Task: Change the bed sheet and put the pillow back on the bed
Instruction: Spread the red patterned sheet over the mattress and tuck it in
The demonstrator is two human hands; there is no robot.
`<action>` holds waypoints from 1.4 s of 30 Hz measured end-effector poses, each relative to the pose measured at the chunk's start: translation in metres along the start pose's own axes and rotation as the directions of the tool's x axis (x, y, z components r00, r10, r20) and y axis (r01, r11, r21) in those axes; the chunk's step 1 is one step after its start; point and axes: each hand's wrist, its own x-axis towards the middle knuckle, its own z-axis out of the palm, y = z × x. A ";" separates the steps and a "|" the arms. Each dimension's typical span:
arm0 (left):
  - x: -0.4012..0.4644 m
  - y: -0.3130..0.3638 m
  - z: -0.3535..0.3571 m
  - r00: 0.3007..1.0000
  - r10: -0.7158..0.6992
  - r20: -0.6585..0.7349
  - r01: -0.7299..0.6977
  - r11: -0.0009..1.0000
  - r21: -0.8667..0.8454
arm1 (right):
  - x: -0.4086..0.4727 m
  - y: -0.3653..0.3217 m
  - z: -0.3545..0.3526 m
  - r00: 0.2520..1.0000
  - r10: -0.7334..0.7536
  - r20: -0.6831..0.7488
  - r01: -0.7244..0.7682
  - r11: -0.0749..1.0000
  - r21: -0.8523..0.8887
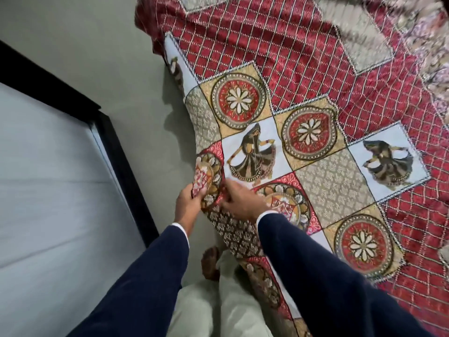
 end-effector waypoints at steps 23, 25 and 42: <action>0.195 0.160 -0.031 0.988 -0.108 0.109 0.148 0.857 -0.493 | 0.189 -0.036 -0.159 0.974 0.051 -0.222 -0.035 0.997 0.075; 0.203 0.167 -0.055 1.000 -0.002 0.030 0.017 0.866 -0.499 | 0.197 -0.054 -0.165 0.980 0.077 -0.184 -0.048 0.986 0.157; 0.325 0.213 -0.169 0.950 0.107 0.293 -0.160 0.973 0.165 | 0.321 -0.159 -0.209 0.987 0.142 0.071 -0.131 0.981 -0.145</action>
